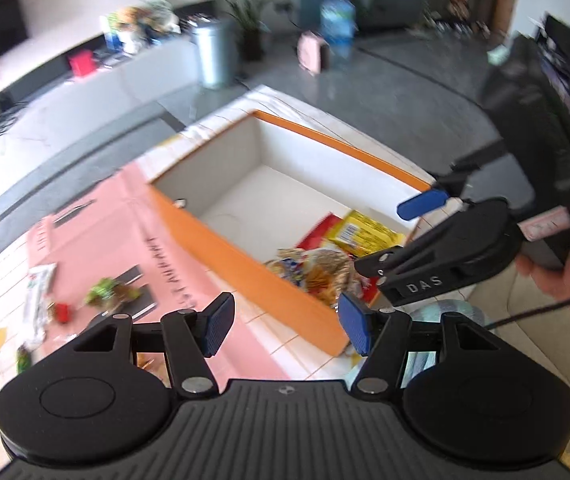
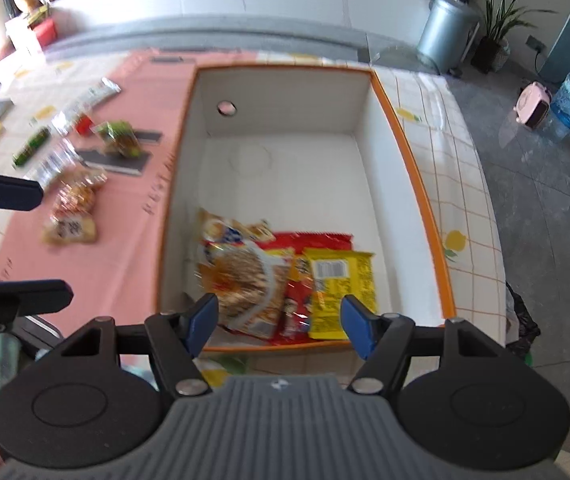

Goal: Organize snacks
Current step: 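Withdraw both open tools from the box back over the placemat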

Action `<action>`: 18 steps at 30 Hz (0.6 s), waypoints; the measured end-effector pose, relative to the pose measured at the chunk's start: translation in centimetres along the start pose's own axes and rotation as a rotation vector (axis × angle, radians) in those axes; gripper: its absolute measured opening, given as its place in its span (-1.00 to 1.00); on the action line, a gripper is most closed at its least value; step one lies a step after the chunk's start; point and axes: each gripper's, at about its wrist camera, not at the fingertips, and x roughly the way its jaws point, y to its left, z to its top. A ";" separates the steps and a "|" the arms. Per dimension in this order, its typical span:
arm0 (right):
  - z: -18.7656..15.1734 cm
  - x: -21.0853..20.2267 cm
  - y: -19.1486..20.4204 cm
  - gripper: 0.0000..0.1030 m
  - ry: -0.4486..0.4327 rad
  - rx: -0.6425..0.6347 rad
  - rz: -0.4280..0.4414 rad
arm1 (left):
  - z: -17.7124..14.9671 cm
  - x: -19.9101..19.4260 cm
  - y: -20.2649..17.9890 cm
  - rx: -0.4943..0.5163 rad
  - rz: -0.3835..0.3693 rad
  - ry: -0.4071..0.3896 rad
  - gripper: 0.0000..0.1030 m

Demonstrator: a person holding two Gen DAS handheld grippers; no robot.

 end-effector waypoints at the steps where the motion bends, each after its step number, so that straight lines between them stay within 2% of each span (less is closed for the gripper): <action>1: -0.1 -0.6 0.7 0.27 -0.033 0.006 0.007 | -0.5 -0.7 0.6 -0.024 0.009 -0.017 0.36; 7: -1.5 -3.3 5.5 0.28 -0.205 0.065 0.075 | -4.2 -4.8 4.2 -0.195 0.090 -0.094 0.36; 12: -3.2 -3.9 9.7 0.28 -0.306 0.126 0.141 | -7.4 -7.5 7.6 -0.343 0.125 -0.164 0.36; 18: -4.6 -2.8 14.5 0.28 -0.375 0.159 0.157 | -10.4 -9.6 10.5 -0.346 0.195 -0.159 0.36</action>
